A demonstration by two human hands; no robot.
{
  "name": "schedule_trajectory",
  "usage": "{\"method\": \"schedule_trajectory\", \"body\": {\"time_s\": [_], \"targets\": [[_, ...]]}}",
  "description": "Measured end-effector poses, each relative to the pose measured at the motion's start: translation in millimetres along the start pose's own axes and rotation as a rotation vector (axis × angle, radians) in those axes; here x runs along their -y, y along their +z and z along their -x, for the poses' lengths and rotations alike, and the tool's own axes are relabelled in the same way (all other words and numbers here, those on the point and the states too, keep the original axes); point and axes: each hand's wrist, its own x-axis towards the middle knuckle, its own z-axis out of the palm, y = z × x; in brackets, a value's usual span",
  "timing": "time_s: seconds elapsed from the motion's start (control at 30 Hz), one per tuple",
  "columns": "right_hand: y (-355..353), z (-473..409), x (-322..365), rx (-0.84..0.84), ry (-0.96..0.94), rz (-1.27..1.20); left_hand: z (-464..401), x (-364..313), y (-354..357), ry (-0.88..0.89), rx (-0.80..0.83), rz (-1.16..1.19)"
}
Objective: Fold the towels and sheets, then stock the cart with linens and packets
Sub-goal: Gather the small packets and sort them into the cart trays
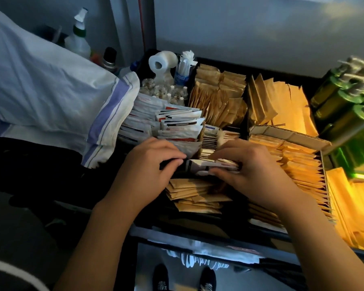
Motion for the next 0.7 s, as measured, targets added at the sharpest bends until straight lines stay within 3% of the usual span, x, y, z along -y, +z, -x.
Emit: {"method": "schedule_trajectory", "body": {"time_s": [0.43, 0.7], "targets": [[-11, 52, -30, 0.003, 0.092, -0.005, -22, -48, 59, 0.067, 0.222, 0.049], [8, 44, -31, 0.003, 0.056, 0.019, -20, -46, 54, 0.026, 0.154, 0.017]]}}
